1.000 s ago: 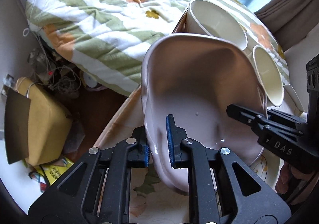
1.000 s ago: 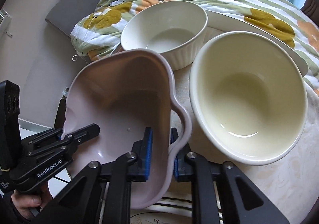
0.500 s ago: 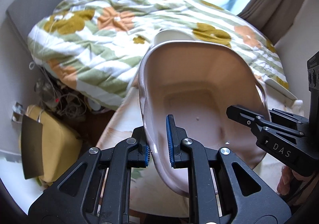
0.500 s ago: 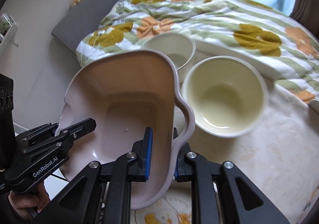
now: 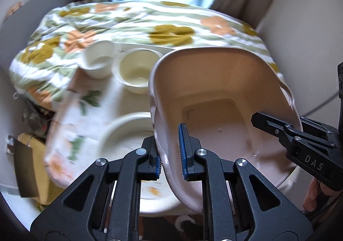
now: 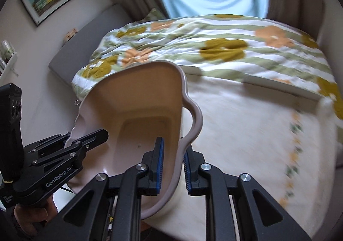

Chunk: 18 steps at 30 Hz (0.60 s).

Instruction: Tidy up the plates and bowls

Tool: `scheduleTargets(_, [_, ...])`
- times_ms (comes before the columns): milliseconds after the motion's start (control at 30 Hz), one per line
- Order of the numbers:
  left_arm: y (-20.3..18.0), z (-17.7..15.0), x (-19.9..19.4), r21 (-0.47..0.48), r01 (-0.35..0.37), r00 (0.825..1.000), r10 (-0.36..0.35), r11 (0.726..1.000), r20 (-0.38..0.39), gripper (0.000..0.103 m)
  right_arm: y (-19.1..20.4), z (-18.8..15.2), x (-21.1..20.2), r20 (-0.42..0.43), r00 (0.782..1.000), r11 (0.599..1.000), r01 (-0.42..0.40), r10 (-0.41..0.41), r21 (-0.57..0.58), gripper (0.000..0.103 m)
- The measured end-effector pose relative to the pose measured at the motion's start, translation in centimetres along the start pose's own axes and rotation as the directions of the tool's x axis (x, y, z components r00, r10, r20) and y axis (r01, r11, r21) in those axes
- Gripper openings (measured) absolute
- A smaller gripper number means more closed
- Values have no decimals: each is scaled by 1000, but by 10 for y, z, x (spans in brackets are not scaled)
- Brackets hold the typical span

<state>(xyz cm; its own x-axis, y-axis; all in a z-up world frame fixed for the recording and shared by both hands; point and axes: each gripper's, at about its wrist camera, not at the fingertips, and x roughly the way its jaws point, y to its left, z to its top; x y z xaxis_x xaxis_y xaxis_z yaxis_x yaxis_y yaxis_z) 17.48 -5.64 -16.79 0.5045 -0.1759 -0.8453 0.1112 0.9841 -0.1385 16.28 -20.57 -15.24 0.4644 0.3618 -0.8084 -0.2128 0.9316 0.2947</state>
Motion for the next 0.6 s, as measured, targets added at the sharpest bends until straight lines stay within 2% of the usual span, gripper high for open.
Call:
scheduleTargets(167, [-71,-20,16,81,75,997,-72,994,-42,12,-55,-35,-35,10,997,993,73,-75,91,16])
scheduleTargets(267, [-106,-33,41,103,134,988,-124,986,-94,12,-86,-53,-42,-8,994,984,113,-113,139,16])
scheduleTargets(467, [-148,-54,98,136,190,970,-164,972,-179,12,-144,-89,-25,-63,984,958,175,-165,227,16])
scheduleTargets(600, [-157,-62,122,151,198,966,-167,969,-197,12,-171,-105,-13,-69,983,948,182,-169,263,16])
